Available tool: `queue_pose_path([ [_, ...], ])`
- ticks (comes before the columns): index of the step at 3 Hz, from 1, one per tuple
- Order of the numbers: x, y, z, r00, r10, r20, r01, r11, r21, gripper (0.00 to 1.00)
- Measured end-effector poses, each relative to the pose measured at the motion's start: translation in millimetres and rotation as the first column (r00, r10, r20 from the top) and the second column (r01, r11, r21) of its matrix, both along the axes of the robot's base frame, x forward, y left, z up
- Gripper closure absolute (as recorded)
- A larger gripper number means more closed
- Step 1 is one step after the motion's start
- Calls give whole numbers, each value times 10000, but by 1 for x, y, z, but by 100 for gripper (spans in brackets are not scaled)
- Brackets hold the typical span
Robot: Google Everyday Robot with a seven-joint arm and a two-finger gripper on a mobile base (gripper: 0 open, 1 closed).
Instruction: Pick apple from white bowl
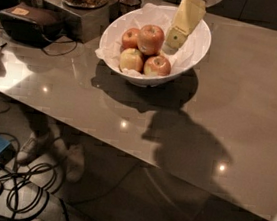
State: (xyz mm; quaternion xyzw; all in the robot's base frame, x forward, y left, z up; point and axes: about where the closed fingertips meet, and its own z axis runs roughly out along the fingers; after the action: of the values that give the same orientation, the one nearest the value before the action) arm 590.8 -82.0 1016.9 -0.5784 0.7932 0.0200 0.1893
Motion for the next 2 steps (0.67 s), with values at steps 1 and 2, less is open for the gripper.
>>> queue_pose_path([
  [1,10,6,9,9993,-4,384,-5,9997,224,0],
  [2,24,7,0,9993,-263,271,246,9978,624,0],
])
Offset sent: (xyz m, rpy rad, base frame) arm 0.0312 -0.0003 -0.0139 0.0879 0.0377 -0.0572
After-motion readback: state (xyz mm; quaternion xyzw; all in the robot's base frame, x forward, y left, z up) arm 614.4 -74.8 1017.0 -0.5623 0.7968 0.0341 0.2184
